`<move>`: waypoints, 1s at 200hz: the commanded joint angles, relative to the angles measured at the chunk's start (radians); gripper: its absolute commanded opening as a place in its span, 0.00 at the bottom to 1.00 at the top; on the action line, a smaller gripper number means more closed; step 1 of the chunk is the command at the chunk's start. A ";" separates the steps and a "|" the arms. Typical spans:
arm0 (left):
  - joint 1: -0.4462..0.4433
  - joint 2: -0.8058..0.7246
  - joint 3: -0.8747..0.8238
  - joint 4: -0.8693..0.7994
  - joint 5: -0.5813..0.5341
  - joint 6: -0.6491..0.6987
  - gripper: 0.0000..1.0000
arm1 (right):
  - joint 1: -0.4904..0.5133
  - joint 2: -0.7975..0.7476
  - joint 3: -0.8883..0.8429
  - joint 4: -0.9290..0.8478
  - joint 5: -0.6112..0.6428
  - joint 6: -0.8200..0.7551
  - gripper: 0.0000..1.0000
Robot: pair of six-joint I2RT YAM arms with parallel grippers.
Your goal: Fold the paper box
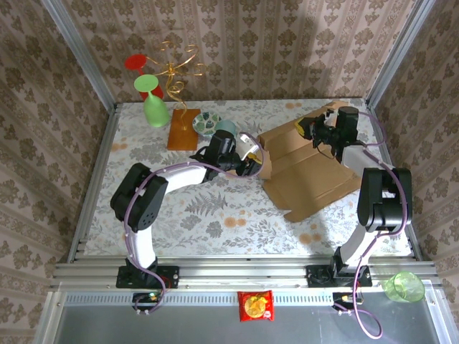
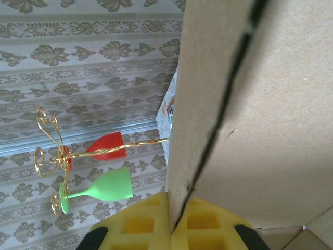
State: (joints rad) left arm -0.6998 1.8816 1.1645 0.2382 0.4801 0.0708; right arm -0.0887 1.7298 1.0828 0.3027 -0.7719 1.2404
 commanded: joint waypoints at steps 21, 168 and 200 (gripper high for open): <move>-0.003 0.034 0.026 0.027 -0.062 -0.033 0.42 | 0.006 0.014 -0.084 0.142 -0.044 0.020 0.00; -0.149 0.090 0.036 0.125 -0.508 -0.196 0.43 | 0.009 0.018 -0.227 0.425 -0.035 0.123 0.00; -0.164 0.116 0.049 0.151 -0.615 -0.262 0.43 | 0.012 0.011 -0.239 0.429 -0.033 0.126 0.00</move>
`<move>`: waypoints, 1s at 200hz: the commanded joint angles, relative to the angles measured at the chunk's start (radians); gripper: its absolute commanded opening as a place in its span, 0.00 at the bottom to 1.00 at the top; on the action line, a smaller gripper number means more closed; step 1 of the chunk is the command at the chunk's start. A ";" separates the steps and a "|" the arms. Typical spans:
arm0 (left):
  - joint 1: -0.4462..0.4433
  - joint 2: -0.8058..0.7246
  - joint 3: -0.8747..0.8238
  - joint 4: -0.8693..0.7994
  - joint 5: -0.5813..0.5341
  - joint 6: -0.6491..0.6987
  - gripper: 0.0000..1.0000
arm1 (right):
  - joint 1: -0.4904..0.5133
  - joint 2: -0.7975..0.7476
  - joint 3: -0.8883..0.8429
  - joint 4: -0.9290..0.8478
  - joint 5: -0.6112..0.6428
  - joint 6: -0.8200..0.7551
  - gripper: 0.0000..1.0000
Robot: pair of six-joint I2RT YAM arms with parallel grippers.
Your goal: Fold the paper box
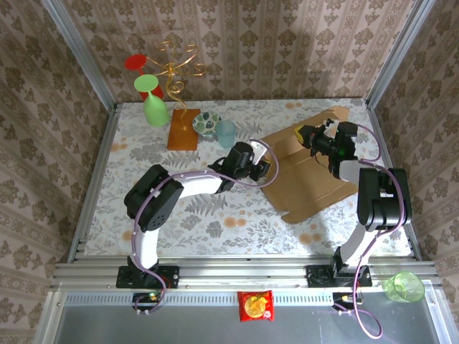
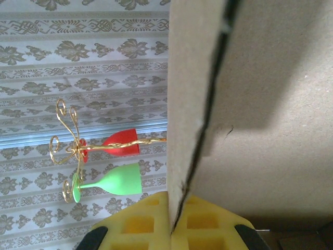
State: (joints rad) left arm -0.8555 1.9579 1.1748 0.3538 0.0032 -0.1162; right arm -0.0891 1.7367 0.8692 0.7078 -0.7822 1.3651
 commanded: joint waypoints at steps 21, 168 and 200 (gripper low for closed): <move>-0.012 0.055 0.043 0.065 -0.185 -0.128 0.43 | 0.016 -0.002 -0.037 0.025 -0.018 0.003 0.00; -0.040 0.187 0.207 0.039 -0.419 -0.221 0.10 | 0.037 -0.011 -0.090 0.026 0.039 0.068 0.00; -0.042 0.206 0.242 0.021 -0.440 -0.215 0.03 | 0.046 -0.014 -0.093 0.023 0.059 0.093 0.00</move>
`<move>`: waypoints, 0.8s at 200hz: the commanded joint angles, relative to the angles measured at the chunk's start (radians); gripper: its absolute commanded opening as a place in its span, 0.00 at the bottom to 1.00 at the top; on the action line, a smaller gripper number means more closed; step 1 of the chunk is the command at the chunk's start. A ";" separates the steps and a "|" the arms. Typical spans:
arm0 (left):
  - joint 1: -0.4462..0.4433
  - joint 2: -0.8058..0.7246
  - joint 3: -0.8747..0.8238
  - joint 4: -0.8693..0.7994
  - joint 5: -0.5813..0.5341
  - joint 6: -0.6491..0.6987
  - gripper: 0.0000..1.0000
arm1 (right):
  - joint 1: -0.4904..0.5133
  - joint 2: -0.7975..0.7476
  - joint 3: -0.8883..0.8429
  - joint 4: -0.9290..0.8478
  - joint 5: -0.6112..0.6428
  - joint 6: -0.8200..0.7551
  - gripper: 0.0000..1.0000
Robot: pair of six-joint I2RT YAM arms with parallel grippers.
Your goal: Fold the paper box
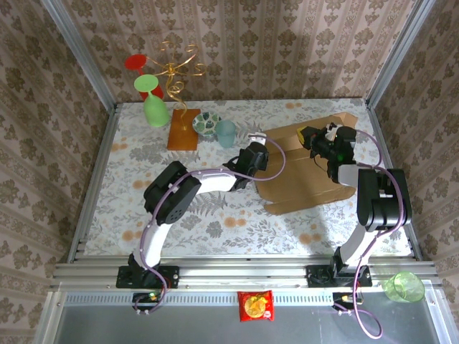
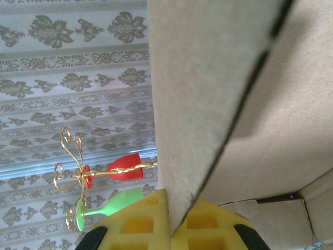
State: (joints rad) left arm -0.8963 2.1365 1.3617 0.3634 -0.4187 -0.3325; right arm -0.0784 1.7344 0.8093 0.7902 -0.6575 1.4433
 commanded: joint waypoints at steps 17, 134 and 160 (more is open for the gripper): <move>-0.001 0.036 0.067 0.000 -0.024 0.004 0.00 | 0.044 -0.022 -0.032 -0.071 -0.048 0.028 0.00; 0.164 -0.241 -0.108 -0.149 0.136 0.155 0.00 | 0.048 -0.543 0.162 -0.859 0.341 -0.301 0.70; 0.228 -0.345 -0.157 -0.229 0.257 0.168 0.00 | 0.044 -0.591 0.237 -1.033 0.432 -0.397 0.66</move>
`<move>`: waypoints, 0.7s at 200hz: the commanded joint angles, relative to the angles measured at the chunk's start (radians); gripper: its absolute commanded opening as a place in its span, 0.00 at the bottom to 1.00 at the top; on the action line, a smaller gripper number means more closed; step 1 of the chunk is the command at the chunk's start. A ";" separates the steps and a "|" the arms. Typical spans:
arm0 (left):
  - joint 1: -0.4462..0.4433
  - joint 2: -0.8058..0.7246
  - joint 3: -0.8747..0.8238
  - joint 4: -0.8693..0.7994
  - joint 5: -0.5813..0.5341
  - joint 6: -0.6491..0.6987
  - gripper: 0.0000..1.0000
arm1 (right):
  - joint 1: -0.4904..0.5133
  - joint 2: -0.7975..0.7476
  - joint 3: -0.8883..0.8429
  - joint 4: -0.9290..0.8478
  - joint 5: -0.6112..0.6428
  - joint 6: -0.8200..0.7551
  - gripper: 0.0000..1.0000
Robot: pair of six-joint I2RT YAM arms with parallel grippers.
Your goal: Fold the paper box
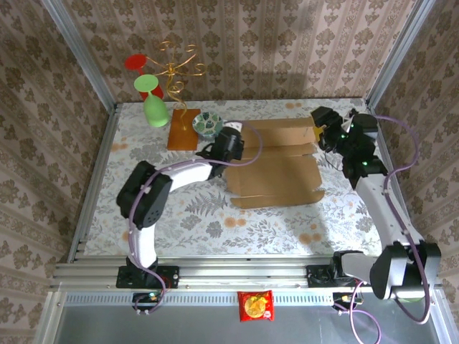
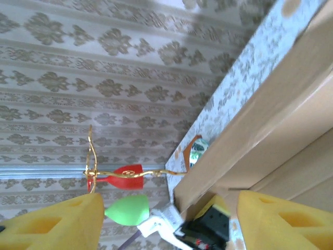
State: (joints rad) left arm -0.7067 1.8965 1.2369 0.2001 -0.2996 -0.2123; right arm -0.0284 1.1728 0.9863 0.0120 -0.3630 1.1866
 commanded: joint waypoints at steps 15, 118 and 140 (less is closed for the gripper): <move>0.061 -0.153 -0.039 -0.127 0.183 0.049 0.00 | -0.007 -0.034 0.099 -0.332 0.180 -0.189 0.64; 0.083 -0.258 -0.046 -0.271 0.265 0.043 0.00 | -0.030 0.122 0.126 -0.371 0.099 -0.196 0.37; 0.083 -0.257 -0.043 -0.274 0.280 0.041 0.00 | -0.038 0.156 0.141 -0.344 0.067 -0.206 0.37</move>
State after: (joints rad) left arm -0.6323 1.6741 1.1961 -0.0669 -0.0578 -0.1745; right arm -0.0547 1.2964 1.1202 -0.3668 -0.2558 0.9726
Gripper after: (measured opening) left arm 0.078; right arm 0.356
